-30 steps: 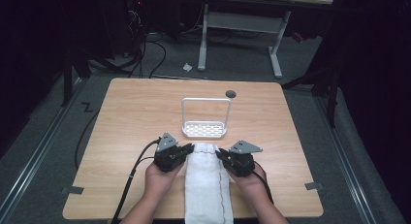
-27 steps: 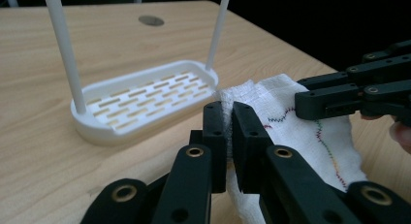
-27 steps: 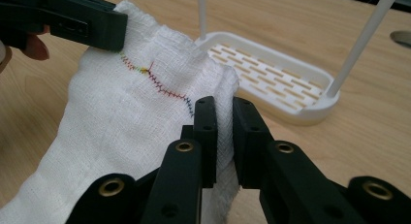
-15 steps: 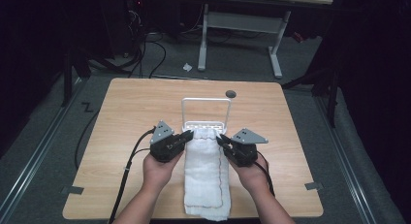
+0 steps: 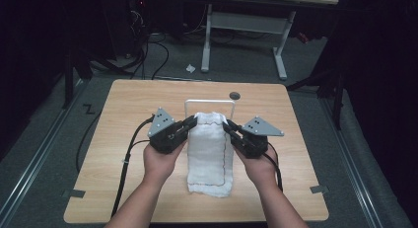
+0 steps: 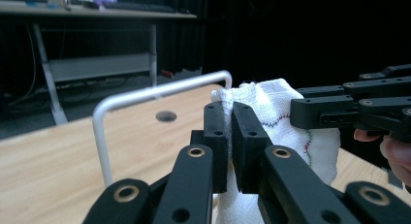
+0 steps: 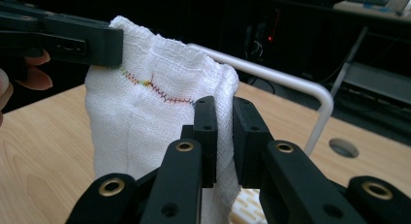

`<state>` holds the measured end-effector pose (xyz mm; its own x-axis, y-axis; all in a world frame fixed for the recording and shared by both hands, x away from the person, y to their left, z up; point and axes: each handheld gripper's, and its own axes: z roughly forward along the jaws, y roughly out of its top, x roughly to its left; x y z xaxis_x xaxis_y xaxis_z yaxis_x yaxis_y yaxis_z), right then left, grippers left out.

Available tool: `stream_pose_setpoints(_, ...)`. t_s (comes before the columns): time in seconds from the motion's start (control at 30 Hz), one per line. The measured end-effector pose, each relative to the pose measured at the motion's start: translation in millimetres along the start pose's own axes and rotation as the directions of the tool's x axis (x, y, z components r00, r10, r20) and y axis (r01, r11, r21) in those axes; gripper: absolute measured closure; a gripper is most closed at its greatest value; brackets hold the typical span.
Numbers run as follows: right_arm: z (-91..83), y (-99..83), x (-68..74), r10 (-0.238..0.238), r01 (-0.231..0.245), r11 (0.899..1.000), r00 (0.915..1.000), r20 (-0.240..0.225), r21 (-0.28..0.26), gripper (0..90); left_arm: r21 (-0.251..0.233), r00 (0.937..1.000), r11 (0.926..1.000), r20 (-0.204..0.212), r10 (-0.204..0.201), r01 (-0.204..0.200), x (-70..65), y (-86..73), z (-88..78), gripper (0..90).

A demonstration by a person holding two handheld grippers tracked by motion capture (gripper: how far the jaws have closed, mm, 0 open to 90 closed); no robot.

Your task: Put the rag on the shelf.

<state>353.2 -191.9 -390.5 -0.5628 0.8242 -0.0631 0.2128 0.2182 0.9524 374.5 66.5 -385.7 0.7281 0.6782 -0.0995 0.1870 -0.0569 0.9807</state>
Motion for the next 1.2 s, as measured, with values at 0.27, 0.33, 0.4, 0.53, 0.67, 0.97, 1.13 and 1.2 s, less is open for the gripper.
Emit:
stream_pose_setpoints(0.27,-11.7,27.0,0.6,-0.032,0.033,0.998,0.9993,0.018,-0.058,82.1,-0.041,0.9992,0.9984,-0.004,0.039,-0.039,-3.7,27.8,-2.5,85.9)
stream_pose_setpoints(0.33,-14.1,34.3,-0.5,-0.030,0.031,0.997,0.9994,0.017,-0.073,82.1,-0.053,0.9986,0.9972,-0.007,0.052,-0.053,-4.4,36.9,-3.3,85.9)
stream_pose_setpoints(0.4,-16.2,41.6,-2.0,-0.036,0.037,0.996,0.9992,0.015,-0.083,82.0,-0.058,0.9978,0.9962,-0.011,0.065,-0.066,-4.2,44.0,-3.6,85.9)
stream_pose_setpoints(0.53,-19.2,55.1,-8.3,-0.023,0.023,0.994,0.9997,0.002,-0.105,82.0,-0.063,0.9938,0.9920,-0.026,0.108,-0.109,-3.7,58.7,-4.6,86.0)
stream_pose_setpoints(0.67,-21.1,65.2,-12.4,-0.030,0.031,0.992,0.9994,0.015,-0.121,82.1,-0.069,0.9917,0.9896,-0.033,0.124,-0.126,-3.0,70.2,-2.8,86.0)
stream_pose_setpoints(0.97,-13.9,84.1,-21.5,-0.024,0.026,0.989,0.9995,0.020,-0.144,82.1,-0.082,0.9851,0.9831,-0.068,0.158,-0.164,5.3,91.5,5.2,86.0)
stream_pose_setpoints(1.13,-4.4,89.6,-27.1,-0.014,0.018,0.987,0.9995,0.027,-0.157,82.0,-0.079,0.9874,0.9862,-0.074,0.140,-0.146,17.8,97.7,15.3,86.0)
stream_pose_setpoints(1.2,1.7,92.0,-31.0,-0.003,0.007,0.987,0.9997,0.024,-0.158,82.0,-0.067,0.9869,0.9873,-0.083,0.138,-0.144,24.5,100.7,22.5,86.0)
